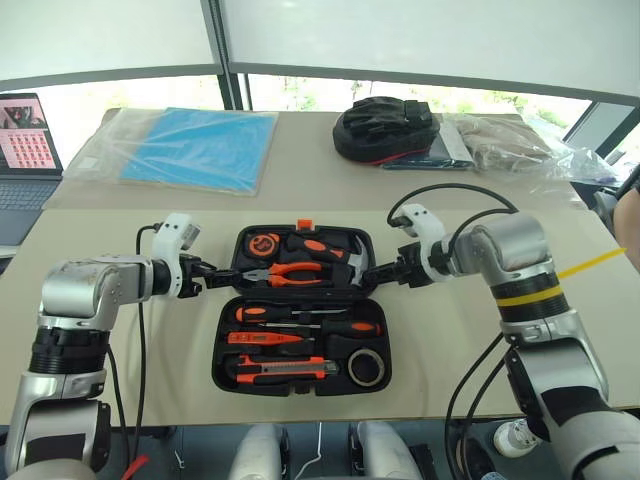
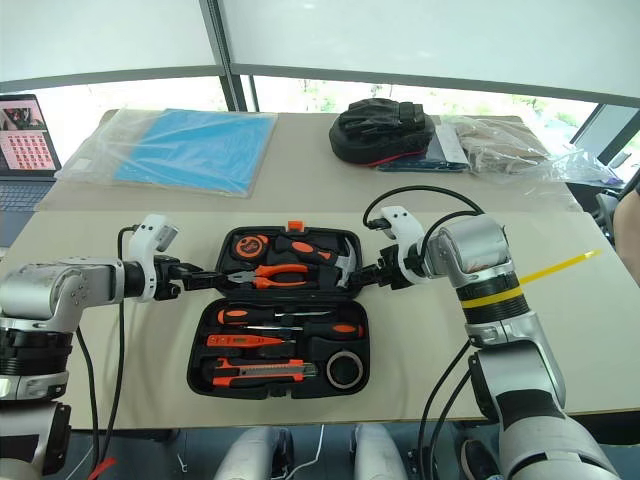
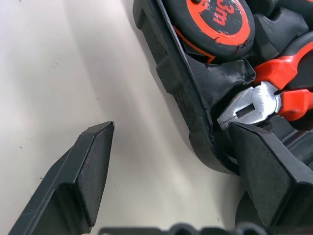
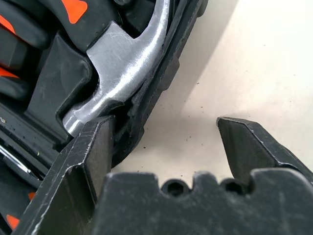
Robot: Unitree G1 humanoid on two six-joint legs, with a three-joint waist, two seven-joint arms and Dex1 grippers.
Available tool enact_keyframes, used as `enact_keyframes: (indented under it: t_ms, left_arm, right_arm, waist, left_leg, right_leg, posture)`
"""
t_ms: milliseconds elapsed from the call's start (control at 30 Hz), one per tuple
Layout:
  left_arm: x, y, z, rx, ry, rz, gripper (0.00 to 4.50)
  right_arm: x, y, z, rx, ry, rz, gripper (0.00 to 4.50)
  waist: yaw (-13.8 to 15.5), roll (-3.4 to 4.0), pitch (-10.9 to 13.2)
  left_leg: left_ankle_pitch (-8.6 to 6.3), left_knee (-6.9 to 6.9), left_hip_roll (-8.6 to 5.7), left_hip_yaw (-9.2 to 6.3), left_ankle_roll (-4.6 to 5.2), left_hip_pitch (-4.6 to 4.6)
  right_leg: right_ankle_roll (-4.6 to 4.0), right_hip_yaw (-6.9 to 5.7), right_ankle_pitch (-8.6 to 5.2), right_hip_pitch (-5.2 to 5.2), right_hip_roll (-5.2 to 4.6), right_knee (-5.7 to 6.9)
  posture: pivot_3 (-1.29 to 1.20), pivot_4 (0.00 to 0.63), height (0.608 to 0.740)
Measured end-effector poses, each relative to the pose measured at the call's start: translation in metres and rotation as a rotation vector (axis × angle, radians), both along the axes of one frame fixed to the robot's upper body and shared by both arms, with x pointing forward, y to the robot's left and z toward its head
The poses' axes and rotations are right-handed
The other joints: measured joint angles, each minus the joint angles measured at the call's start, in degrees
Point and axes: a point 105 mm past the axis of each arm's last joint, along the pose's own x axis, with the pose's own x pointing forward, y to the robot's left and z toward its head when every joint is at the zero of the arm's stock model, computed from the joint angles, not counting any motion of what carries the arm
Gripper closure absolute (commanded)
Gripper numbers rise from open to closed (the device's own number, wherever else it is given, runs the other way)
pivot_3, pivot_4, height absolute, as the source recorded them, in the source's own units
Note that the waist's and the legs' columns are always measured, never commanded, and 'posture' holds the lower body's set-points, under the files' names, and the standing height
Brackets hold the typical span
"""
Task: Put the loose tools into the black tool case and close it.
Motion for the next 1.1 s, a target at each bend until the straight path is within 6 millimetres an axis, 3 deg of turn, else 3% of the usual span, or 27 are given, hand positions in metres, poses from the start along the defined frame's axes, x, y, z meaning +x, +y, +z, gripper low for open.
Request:
enact_keyframes:
  t_ms: [267, 333, 533, 600, 800, 900, 1100]
  left_arm:
    - [0.001, -0.014, -0.003, -0.041, -0.002, -0.038, 4.01]
    - [0.003, -0.012, -0.002, -0.056, -0.006, -0.017, 4.46]
    - [0.010, -0.013, -0.003, -0.127, -0.036, 0.022, 4.46]
    - [0.011, -0.010, -0.005, -0.151, -0.091, 0.031, 4.46]
    - [0.003, -0.004, -0.001, -0.110, -0.412, -0.070, 4.46]
    - [-0.013, -0.004, 0.001, 0.020, -0.607, -0.200, 4.46]
    - [-0.041, -0.002, -0.002, 0.247, -0.899, -0.404, 4.46]
  right_arm:
    - [0.003, 0.004, -0.001, -0.001, 0.036, -0.008, 4.31]
    - [0.004, 0.003, 0.001, 0.006, 0.048, -0.024, 4.50]
    - [0.007, -0.002, 0.000, 0.033, 0.052, -0.072, 4.50]
    - [0.009, -0.001, 0.000, 0.059, -0.028, -0.050, 4.50]
    - [0.005, -0.002, 0.013, 0.037, -0.405, 0.161, 4.50]
    - [-0.005, -0.005, 0.019, -0.078, -0.670, 0.334, 4.50]
    - [-0.027, -0.011, 0.014, -0.225, -1.018, 0.534, 4.50]
  waist:
    - [0.4, -0.06, 0.0]
    - [0.6, -0.08, -0.1]
    - [1.1, -0.11, -0.1]
    - [1.0, -0.12, -0.1]
    - [0.2, -0.10, 0.0]
    - [0.3, -0.10, 0.0]
    - [0.4, -0.10, 0.0]
  left_leg:
    - [0.02, 0.01, -0.06, -0.08, 0.01, 0.88]
    - [0.03, 0.01, -0.13, -0.10, 0.04, 1.00]
    - [0.25, 0.01, -0.27, -0.15, 0.11, 1.00]
    - [0.26, -0.01, -0.26, -0.15, 0.10, 0.94]
    - [0.26, -0.08, -0.27, -0.12, 0.11, 0.37]
    - [0.21, -0.15, -0.34, -0.06, 0.19, 0.09]
    - [0.09, -0.10, -0.42, 0.15, 0.40, 0.18]
  right_leg:
    - [0.00, -0.03, -0.02, 0.86, -0.06, -0.14]
    - [0.00, 0.01, -0.01, 0.96, -0.11, -0.12]
    - [0.03, 0.01, 0.08, 0.96, -0.25, -0.03]
    - [0.02, 0.03, 0.10, 0.89, -0.24, -0.05]
    - [0.03, 0.04, 0.14, 0.35, -0.28, -0.13]
    - [0.08, 0.04, 0.12, 0.02, -0.45, -0.14]
    - [0.21, -0.02, 0.11, 0.12, -0.74, -0.25]
  posture:
    - [0.00, 0.150, 0.740]
    - [0.00, 0.150, 0.740]
    - [0.00, 0.150, 0.740]
    - [0.00, 0.150, 0.740]
    - [0.00, 0.150, 0.740]
    - [0.00, 0.150, 0.740]
    - [0.00, 0.150, 0.740]
